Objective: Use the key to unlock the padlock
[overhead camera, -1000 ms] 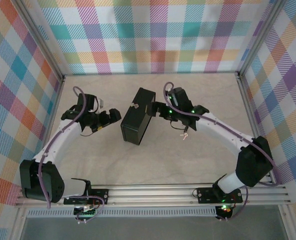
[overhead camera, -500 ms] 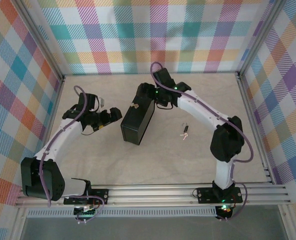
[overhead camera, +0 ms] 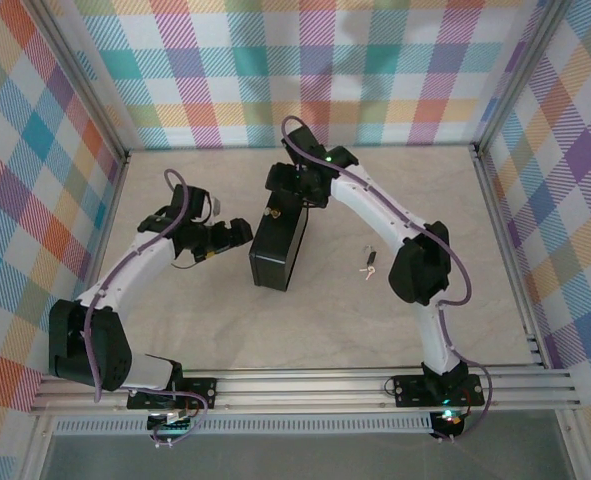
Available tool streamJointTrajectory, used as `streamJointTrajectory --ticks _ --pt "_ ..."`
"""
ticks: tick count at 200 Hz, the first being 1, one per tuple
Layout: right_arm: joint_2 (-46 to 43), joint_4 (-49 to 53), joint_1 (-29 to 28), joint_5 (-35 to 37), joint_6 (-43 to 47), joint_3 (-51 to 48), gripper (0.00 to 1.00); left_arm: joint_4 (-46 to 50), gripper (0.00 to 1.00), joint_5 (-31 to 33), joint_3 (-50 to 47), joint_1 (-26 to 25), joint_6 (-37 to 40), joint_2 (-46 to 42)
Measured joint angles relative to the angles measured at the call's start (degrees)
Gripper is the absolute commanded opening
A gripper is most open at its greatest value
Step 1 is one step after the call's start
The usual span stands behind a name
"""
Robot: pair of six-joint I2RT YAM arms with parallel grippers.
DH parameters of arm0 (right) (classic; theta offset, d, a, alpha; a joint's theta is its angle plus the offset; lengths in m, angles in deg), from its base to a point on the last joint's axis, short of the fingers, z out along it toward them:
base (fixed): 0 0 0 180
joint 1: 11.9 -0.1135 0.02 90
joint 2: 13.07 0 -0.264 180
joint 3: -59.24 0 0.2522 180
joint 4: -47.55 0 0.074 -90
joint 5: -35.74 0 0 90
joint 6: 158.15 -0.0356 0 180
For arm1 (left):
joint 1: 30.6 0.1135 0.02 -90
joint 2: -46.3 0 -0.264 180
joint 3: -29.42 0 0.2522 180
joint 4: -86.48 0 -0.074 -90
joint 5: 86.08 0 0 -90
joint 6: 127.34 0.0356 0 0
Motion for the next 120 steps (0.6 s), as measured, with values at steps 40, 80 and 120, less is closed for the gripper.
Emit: streamJointTrajectory --ticks 40,80,120 --pt "1.25 0.61 -0.04 0.74 1.01 0.92 1.00 -0.09 0.97 0.94 0.24 -1.25 0.02 2.10" --pt "1.33 0.37 -0.37 0.76 1.95 0.96 1.00 -0.07 0.97 1.95 0.24 -1.73 0.02 2.34" --pt "0.00 -6.34 -0.39 -2.40 2.36 -3.56 1.00 -0.09 0.97 1.90 0.24 -1.75 0.00 2.45"
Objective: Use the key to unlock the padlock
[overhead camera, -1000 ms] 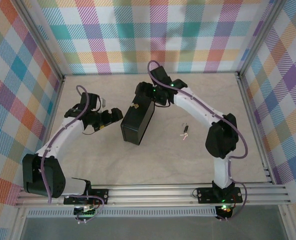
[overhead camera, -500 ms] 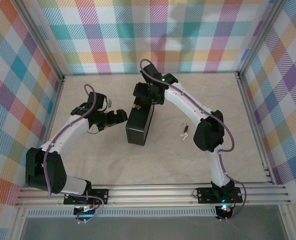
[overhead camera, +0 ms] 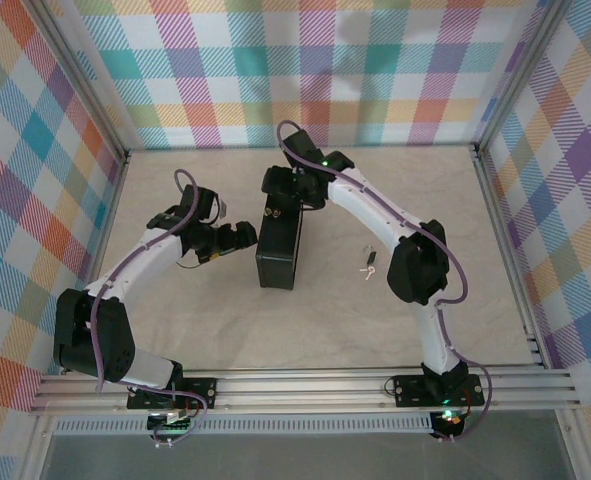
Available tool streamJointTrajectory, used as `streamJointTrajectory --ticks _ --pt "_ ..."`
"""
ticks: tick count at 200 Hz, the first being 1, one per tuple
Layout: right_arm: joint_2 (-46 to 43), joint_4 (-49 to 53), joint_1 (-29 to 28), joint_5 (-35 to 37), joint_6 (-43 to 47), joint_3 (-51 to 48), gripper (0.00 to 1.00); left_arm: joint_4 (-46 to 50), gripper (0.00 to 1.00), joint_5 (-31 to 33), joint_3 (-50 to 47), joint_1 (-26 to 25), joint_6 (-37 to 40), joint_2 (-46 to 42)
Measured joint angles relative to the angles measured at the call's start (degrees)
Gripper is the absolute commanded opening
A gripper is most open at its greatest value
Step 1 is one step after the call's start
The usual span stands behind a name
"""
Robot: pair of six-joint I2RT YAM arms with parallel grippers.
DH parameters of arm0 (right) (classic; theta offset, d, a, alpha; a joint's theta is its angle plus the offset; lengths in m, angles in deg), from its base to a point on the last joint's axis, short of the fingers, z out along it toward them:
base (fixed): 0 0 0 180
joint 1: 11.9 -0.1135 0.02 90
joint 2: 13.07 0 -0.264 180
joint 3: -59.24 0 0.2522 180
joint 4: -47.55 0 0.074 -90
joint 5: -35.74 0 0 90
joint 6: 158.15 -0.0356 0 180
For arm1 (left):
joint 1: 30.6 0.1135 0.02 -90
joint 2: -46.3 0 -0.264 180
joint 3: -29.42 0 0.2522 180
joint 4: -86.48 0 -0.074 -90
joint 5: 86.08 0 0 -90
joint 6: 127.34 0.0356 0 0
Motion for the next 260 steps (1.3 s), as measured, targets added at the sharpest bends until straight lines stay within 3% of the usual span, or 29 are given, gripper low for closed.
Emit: streamJointTrajectory --ticks 86,113,137,170,203,230,260 --pt "1.97 -0.17 -0.72 -1.51 3.15 0.37 1.00 0.20 0.97 0.50 0.81 -0.02 0.42 1.16" --pt "1.44 -1.25 -0.50 -1.18 3.56 -0.90 0.87 0.74 0.99 2.01 1.16 -0.02 0.44 1.25" --pt "-3.69 -7.85 0.90 -3.30 3.19 -9.86 0.83 2.69 1.00 4.20 2.86 0.13 0.35 1.25" --pt "-11.87 -22.47 5.68 -12.04 1.36 -26.27 0.82 5.01 0.99 5.14 6.25 0.48 0.42 1.01" --pt "-14.60 -42.21 11.91 -26.21 -4.26 -39.78 0.83 5.44 0.98 4.17 9.09 -0.46 0.39 1.18" --pt "-14.58 -55.69 15.74 -34.86 -8.13 -47.56 0.87 6.45 0.97 5.97 14.32 -4.26 0.22 4.96" --pt "-13.66 -61.05 17.14 -40.92 -8.57 -51.10 0.89 7.78 0.97 10.21 21.79 -8.11 0.22 12.26"
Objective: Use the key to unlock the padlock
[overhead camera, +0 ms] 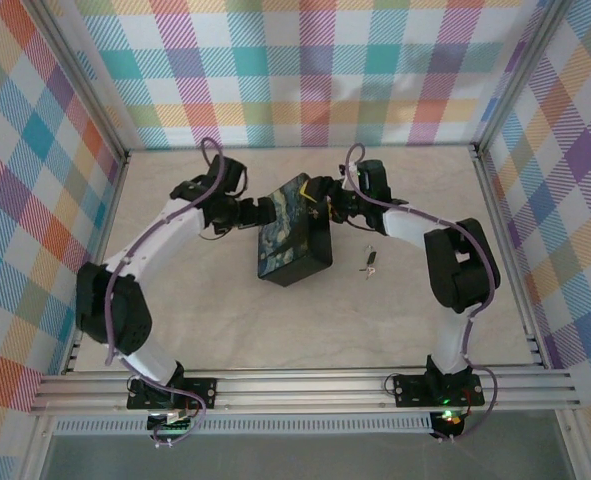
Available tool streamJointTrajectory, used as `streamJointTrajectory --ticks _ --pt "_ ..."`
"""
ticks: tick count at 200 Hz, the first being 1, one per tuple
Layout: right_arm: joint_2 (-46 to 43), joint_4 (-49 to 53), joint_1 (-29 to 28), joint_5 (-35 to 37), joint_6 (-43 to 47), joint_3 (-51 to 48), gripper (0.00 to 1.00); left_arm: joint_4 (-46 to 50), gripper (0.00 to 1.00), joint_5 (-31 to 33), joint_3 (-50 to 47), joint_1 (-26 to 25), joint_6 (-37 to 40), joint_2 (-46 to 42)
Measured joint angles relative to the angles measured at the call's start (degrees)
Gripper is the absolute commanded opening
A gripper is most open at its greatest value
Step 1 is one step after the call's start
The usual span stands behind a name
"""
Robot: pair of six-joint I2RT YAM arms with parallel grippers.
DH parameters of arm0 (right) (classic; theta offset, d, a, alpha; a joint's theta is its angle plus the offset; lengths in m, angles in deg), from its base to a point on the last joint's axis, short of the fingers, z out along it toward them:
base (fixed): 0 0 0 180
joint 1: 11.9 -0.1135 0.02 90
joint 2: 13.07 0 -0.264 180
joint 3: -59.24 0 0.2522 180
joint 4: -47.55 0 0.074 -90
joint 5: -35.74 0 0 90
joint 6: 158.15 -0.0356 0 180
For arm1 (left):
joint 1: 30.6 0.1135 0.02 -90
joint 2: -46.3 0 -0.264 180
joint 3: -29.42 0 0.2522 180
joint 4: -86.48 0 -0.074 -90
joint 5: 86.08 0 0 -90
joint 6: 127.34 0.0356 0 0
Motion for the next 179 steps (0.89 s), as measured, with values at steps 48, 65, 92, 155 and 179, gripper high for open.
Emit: streamJointTrajectory --ticks 48,65,92,155,179 --pt "2.97 2.56 0.81 -3.61 3.87 -4.11 0.90 1.09 0.98 10.01 5.55 -3.85 0.39 9.92" --pt "2.97 4.02 1.25 -3.91 5.35 -4.37 0.91 1.73 0.98 12.70 4.85 -3.82 0.39 11.13" --pt "2.80 5.92 1.77 -4.04 7.69 -4.37 0.91 2.75 0.99 14.73 3.67 -2.93 0.35 10.86" --pt "-6.78 22.23 1.49 -1.66 16.59 0.04 0.81 5.49 1.00 10.32 -4.15 0.35 -0.90 -3.08" --pt "-12.28 27.36 0.07 0.76 18.73 -1.36 0.77 7.32 1.00 8.04 -8.22 0.90 -0.92 -7.63"
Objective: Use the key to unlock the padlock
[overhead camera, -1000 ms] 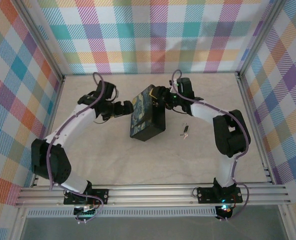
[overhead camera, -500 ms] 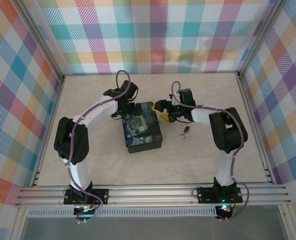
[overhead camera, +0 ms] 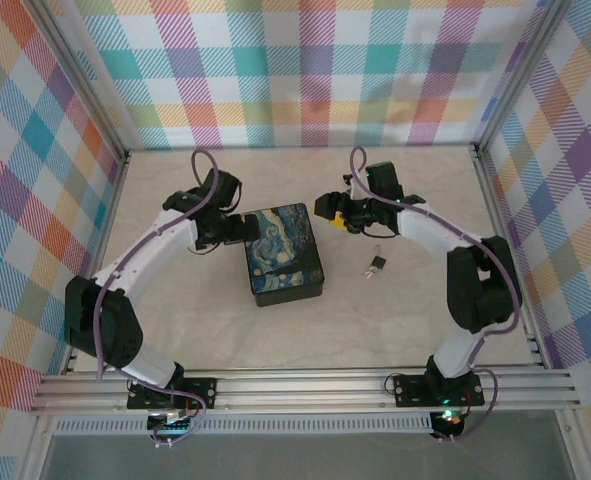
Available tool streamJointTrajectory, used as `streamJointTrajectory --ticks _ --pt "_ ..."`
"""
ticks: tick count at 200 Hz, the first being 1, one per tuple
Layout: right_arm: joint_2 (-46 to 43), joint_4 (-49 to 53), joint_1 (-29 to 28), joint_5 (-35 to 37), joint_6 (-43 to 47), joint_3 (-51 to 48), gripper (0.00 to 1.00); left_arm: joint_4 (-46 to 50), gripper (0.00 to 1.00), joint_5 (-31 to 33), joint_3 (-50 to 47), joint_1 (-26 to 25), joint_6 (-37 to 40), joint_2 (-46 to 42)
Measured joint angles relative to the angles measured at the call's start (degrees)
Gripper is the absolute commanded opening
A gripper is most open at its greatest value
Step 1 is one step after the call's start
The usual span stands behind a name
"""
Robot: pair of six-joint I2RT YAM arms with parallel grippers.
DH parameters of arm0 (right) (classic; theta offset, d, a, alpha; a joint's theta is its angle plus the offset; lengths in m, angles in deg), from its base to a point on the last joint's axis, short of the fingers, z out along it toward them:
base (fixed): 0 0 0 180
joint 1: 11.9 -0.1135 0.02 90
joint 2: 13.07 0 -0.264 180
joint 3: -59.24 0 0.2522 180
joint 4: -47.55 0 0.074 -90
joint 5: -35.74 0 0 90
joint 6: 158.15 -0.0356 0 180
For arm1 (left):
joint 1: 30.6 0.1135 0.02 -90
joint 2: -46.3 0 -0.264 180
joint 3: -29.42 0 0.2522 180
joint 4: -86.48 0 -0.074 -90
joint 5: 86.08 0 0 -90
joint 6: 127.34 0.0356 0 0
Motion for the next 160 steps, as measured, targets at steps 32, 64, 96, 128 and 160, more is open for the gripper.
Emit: streamJointTrajectory --ticks 32,64,96,128,160 --pt "-5.99 5.07 -4.98 4.39 0.81 -6.19 0.69 -0.68 1.00 -2.62 -5.16 0.00 -1.53 -1.68" --pt "-7.26 9.18 -11.32 10.47 0.59 -9.16 0.62 -2.12 1.00 -4.35 -7.67 0.44 -2.99 -2.95" --pt "-6.54 9.46 -17.20 14.43 -0.94 -9.42 0.59 -3.61 1.00 -3.69 -5.57 1.11 -3.28 -2.91" --pt "-4.85 11.76 -20.37 17.40 -0.59 -6.60 0.78 -4.79 1.00 -0.20 -4.33 4.70 -3.41 -2.86" --pt "-7.10 15.13 -13.14 21.31 3.56 -6.38 1.00 -13.94 1.00 3.80 -11.67 10.32 -3.21 -6.32"
